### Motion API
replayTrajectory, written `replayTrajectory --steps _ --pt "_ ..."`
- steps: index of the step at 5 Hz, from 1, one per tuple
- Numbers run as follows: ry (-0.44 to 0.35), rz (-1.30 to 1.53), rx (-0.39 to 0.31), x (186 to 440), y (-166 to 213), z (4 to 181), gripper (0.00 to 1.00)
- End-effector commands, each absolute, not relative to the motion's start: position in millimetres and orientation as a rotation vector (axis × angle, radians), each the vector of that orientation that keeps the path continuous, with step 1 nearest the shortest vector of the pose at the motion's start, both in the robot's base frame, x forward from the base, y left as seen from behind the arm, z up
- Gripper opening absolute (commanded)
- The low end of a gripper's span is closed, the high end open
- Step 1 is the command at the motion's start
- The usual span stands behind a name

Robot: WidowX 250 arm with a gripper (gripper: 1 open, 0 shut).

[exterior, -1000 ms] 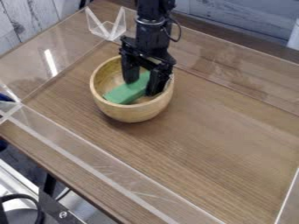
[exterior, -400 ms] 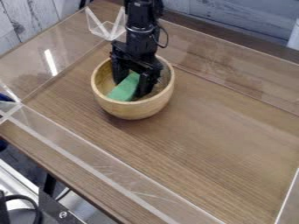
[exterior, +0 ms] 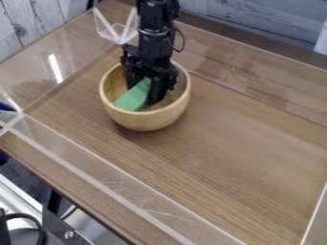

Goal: Remove the green block from inside the brown bowl and put it on the table

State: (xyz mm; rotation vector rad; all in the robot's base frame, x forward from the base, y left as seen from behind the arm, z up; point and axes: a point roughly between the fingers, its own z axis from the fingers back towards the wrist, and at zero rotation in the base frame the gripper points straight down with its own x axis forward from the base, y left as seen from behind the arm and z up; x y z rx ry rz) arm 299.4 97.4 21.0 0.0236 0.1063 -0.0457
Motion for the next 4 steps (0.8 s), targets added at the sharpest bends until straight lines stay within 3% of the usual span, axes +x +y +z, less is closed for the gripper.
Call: replayTrajectory --steps 1,4 --pt "0.083 -0.04 0.027 300 99 29.8 0.0" --pt "0.048 -0.028 0.028 300 97 48.0 0.0"
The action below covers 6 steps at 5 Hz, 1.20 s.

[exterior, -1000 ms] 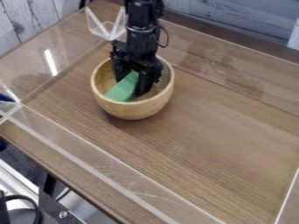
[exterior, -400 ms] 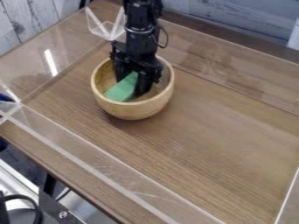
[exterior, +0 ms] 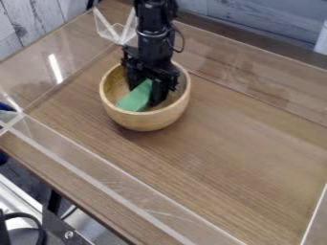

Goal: Remove the green block from inside the brown bowl and put it on the table

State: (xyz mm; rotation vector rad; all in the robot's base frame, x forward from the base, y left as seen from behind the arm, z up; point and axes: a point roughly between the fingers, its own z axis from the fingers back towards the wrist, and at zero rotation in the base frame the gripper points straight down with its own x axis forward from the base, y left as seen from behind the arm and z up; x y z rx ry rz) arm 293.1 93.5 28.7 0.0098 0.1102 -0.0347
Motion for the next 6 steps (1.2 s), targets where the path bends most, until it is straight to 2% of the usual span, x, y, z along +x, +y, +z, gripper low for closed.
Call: replayTrajectory --steps 1,3,6 --pt "0.042 -0.025 0.028 300 96 51.7 0.0" --pt "0.016 -0.019 0.027 300 94 65.6 0.0" --pt "-0.046 -0.005 0.036 302 90 101.3 0.0"
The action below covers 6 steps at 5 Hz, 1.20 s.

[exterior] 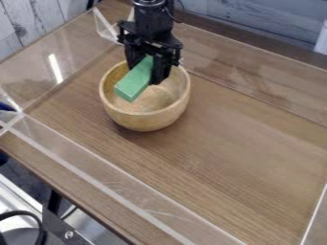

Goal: Remove the green block from inside the brown bowl and put it on the table

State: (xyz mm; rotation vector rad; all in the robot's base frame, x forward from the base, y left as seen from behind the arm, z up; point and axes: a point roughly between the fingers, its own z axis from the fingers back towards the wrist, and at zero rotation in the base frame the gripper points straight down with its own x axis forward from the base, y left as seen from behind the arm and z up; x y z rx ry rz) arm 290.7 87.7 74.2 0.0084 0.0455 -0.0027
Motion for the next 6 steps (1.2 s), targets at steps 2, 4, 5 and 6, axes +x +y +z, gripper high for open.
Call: replayTrajectory --steps 2,4,5,6 --pt "-0.054 -0.046 0.017 305 65 104.6 0.0" --pt "-0.067 -0.107 -0.005 312 29 109.1 0.0" --pt "-0.069 -0.15 -0.013 317 1 105.5 0.0" --pt "-0.062 -0.19 -0.021 324 -29 95.0 0.0"
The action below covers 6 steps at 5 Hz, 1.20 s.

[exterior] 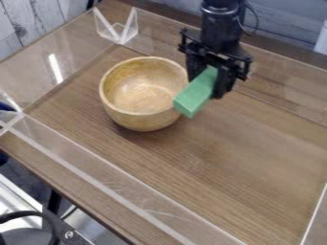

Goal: Remove the green block from inside the brown bowl and put it on the table

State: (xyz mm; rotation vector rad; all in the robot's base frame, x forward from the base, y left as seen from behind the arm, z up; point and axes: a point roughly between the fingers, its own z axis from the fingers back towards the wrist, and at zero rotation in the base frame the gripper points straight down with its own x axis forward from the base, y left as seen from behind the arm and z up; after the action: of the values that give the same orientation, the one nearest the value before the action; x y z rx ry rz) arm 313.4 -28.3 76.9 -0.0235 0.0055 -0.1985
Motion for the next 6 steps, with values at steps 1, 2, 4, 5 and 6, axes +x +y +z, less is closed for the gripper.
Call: replayTrajectory --steps 1,2,4,5,6 --pt "-0.05 -0.223 -0.03 330 -46 83.1 0.0" --pt "-0.035 -0.247 -0.037 337 -58 67.1 0.0" --pt "-0.008 -0.278 -0.039 347 -75 40.8 0.0" --pt "-0.012 -0.278 -0.044 349 -75 37.4 0.0" --pt "-0.017 -0.276 -0.051 349 -73 34.2 0.0"
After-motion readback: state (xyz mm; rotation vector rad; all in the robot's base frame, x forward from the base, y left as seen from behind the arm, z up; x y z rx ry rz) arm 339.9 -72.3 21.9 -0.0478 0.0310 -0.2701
